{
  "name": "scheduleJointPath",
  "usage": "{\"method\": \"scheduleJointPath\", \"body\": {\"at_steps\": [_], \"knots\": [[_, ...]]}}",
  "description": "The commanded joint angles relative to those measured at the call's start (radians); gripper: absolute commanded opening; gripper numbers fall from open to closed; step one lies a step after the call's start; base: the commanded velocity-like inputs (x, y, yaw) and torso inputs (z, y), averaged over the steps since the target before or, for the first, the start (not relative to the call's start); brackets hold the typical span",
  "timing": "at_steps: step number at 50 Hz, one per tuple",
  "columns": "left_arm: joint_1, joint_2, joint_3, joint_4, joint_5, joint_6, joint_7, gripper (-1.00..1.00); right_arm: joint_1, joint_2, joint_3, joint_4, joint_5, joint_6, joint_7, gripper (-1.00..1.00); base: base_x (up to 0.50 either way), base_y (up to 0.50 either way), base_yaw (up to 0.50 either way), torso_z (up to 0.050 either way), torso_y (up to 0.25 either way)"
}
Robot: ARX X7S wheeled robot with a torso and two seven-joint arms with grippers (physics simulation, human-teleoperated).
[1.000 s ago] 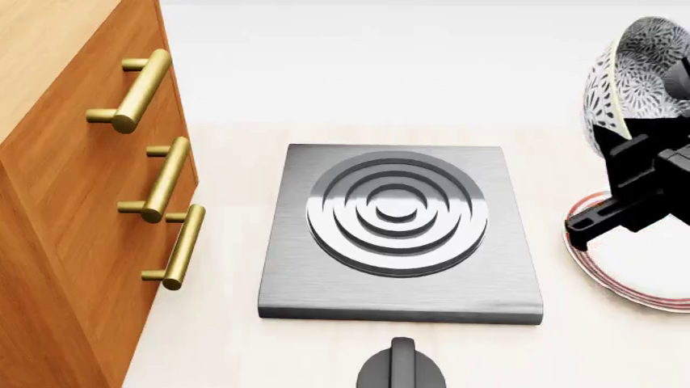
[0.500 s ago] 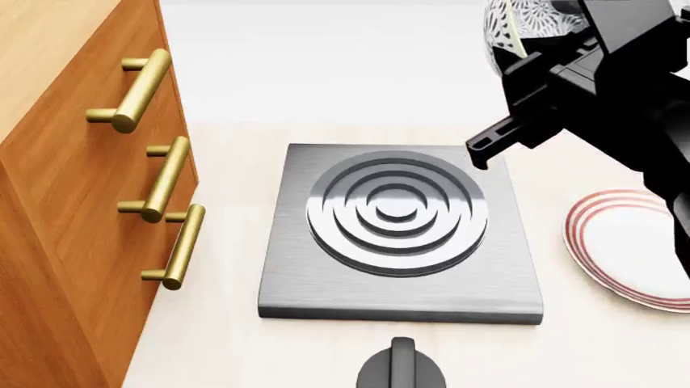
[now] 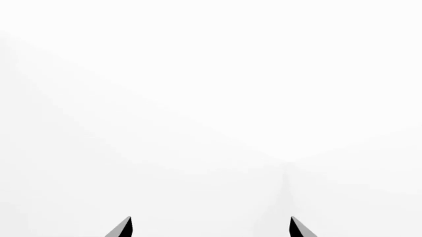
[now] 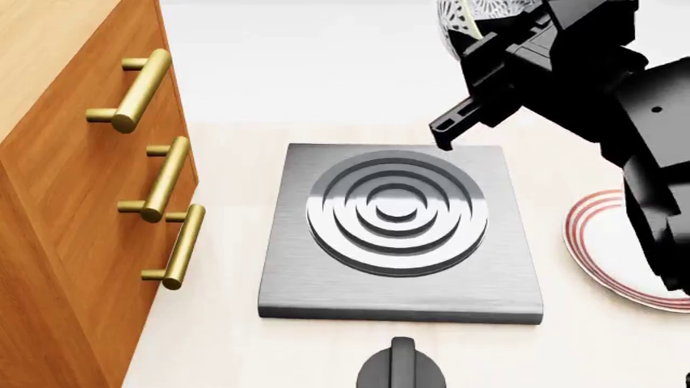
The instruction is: Put the bowl on the stove.
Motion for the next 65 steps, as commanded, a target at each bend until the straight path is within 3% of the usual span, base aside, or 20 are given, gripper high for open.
{"method": "scheduleJointPath", "body": {"at_steps": [1,3,4,16,25,51,65], "knots": [[-0.001,0.019,-0.011,-0.009,0.032,0.003,0.022,1.0,0.181,-0.214,-0.068,0.547,-0.14,-0.333,-0.195,-1.0,0.0,0.0,0.0,0.0,0.0],[-0.002,0.018,-0.009,-0.009,0.033,0.003,0.021,1.0,0.279,-0.316,-0.081,0.847,-0.174,-0.529,-0.261,-1.0,0.0,0.0,0.0,0.0,0.0],[-0.003,0.018,-0.01,-0.01,0.031,0.003,0.019,1.0,0.286,-0.332,-0.073,0.918,-0.184,-0.544,-0.267,-1.0,0.0,0.0,0.0,0.0,0.0],[-0.005,0.014,-0.006,-0.016,0.026,0.005,0.016,1.0,0.253,-0.388,0.119,0.919,-0.397,-0.446,-0.321,-1.0,0.0,0.0,0.0,0.0,0.001],[-0.006,0.009,-0.009,-0.022,0.013,0.008,0.006,1.0,0.229,-0.413,0.173,0.919,-0.459,-0.39,-0.338,-1.0,0.0,0.0,0.0,0.0,0.0],[-0.01,0.015,0.019,-0.034,0.087,-0.006,-0.006,1.0,0.222,-0.43,0.161,0.919,-0.471,-0.329,-0.323,-1.0,0.0,0.0,0.0,0.0,-0.019],[-0.006,0.016,0.027,-0.038,0.07,0.004,0.005,1.0,0.237,-0.434,0.08,0.919,-0.478,-0.331,-0.316,-1.0,0.0,0.0,0.0,0.0,-0.066]]}}
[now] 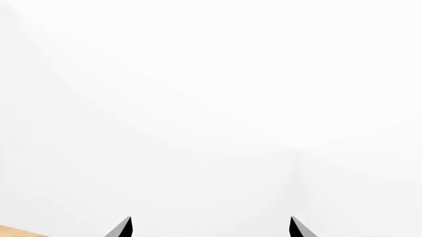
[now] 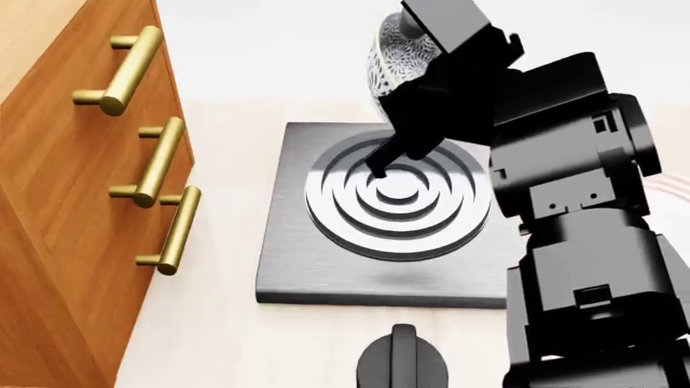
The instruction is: Put the bowl on the stove.
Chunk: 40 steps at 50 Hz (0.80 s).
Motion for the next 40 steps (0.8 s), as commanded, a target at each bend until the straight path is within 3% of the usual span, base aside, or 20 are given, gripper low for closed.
{"method": "scheduleJointPath", "body": {"at_steps": [1,23,30,40], "knots": [[0.0,0.02,-0.01,-0.011,0.036,0.004,0.029,1.0,0.018,-0.024,-0.027,0.0,-0.025,-0.011,-0.009,-1.0,0.0,0.0,0.0,0.0,0.0],[0.008,0.019,-0.004,-0.017,0.049,0.015,0.049,1.0,0.019,-0.024,-0.029,0.0,-0.02,-0.008,-0.012,-1.0,0.0,0.0,0.0,0.0,0.0],[0.008,0.027,-0.003,-0.02,0.053,0.025,0.052,1.0,0.019,-0.024,-0.029,0.0,-0.02,-0.008,-0.012,-1.0,0.0,0.0,0.0,0.0,-0.233],[0.012,0.026,0.001,-0.015,0.063,0.027,0.053,1.0,0.019,-0.024,-0.029,0.0,-0.02,-0.008,-0.012,-1.0,0.0,0.0,0.0,0.0,-0.004]]}}
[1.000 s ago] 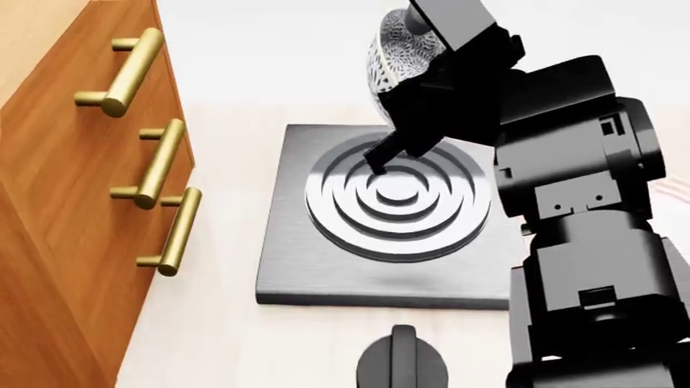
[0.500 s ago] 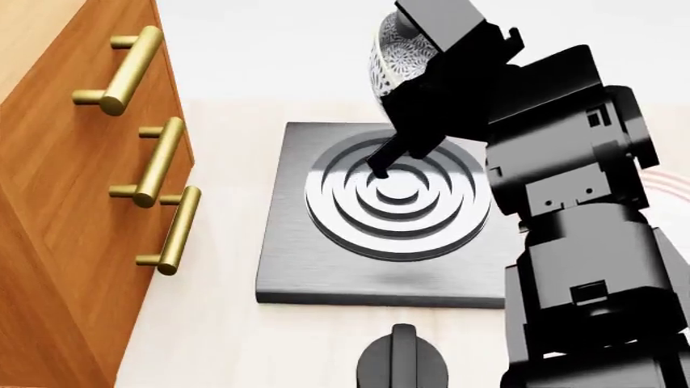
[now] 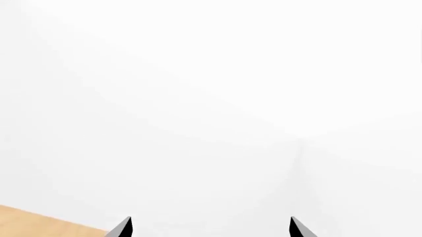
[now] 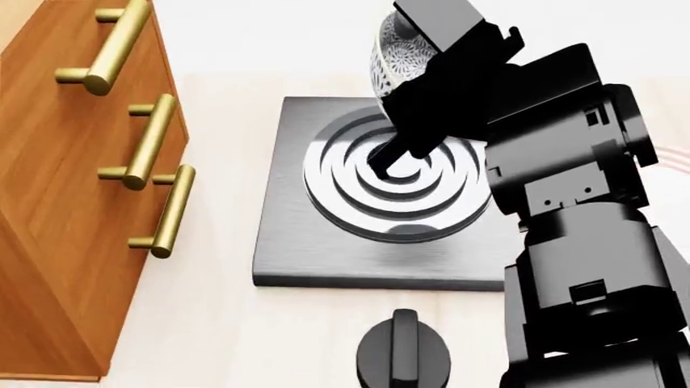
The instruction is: Put the bowl on the stove.
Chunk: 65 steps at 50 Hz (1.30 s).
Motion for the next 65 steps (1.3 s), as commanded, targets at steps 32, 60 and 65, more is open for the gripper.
{"method": "scheduleJointPath", "body": {"at_steps": [32,60,65], "knots": [[0.005,0.009,-0.01,-0.006,0.007,0.014,0.019,1.0,0.006,-0.02,0.032,0.0,-0.016,-0.009,-0.022,-1.0,0.0,0.0,0.0,0.0,-0.093],[0.012,0.013,-0.004,-0.01,0.02,0.03,0.027,1.0,0.006,-0.02,0.032,0.0,-0.016,-0.009,-0.022,-1.0,0.0,0.0,0.0,0.0,-0.041],[0.013,0.013,-0.004,-0.009,0.022,0.032,0.027,1.0,0.006,-0.02,0.032,0.0,-0.016,-0.009,-0.022,-1.0,0.0,0.0,0.0,0.0,0.0]]}}
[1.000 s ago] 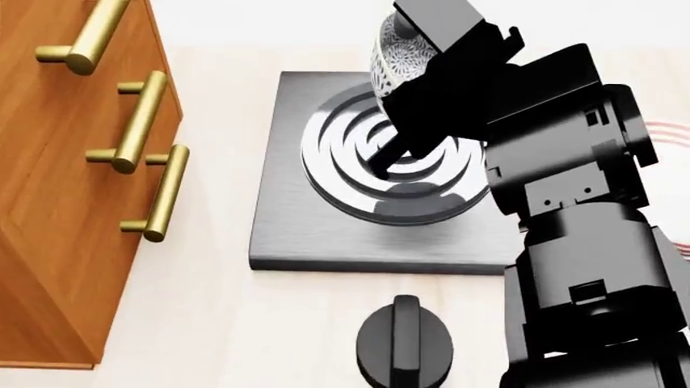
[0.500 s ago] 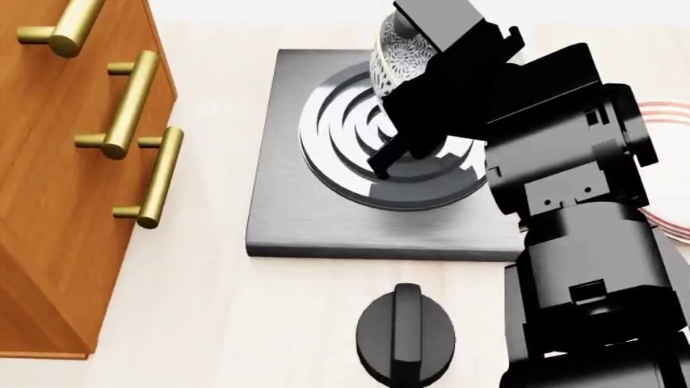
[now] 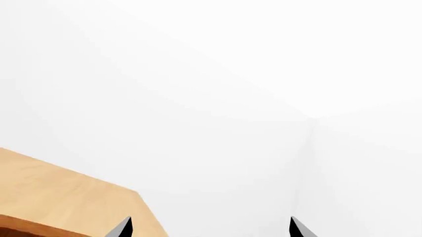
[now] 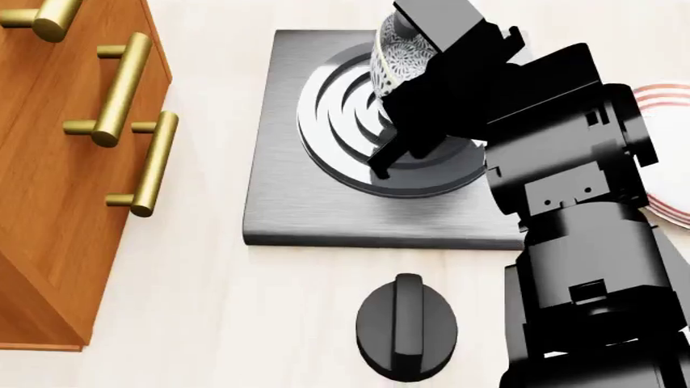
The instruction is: Put the bowl on the stove.
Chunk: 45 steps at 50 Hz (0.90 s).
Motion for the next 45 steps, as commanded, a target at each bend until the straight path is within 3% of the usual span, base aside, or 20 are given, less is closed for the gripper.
{"method": "scheduleJointPath", "body": {"at_steps": [1,20,21,43,45], "knots": [[0.001,0.017,-0.016,-0.01,0.025,0.004,0.023,1.0,0.006,-0.02,0.033,0.0,-0.015,-0.008,-0.023,-1.0,0.0,0.0,0.0,0.0,0.0],[-0.003,0.014,-0.01,-0.015,0.028,0.008,0.02,1.0,0.006,-0.02,0.033,0.0,-0.015,-0.008,-0.023,-1.0,0.0,0.0,0.0,0.0,0.0],[-0.002,0.014,-0.01,-0.015,0.027,0.008,0.02,1.0,0.006,-0.02,0.033,0.0,-0.015,-0.008,-0.023,1.0,0.0,0.0,0.0,0.0,0.0],[0.001,0.013,-0.004,-0.017,0.031,0.015,0.021,1.0,0.006,-0.02,0.033,0.0,-0.015,-0.008,-0.023,1.0,0.0,0.0,0.0,0.0,0.0],[0.002,0.013,-0.005,-0.017,0.031,0.016,0.022,1.0,-0.004,-0.033,0.078,0.0,0.013,0.011,-0.11,1.0,0.0,0.0,0.0,0.0,0.0]]}}
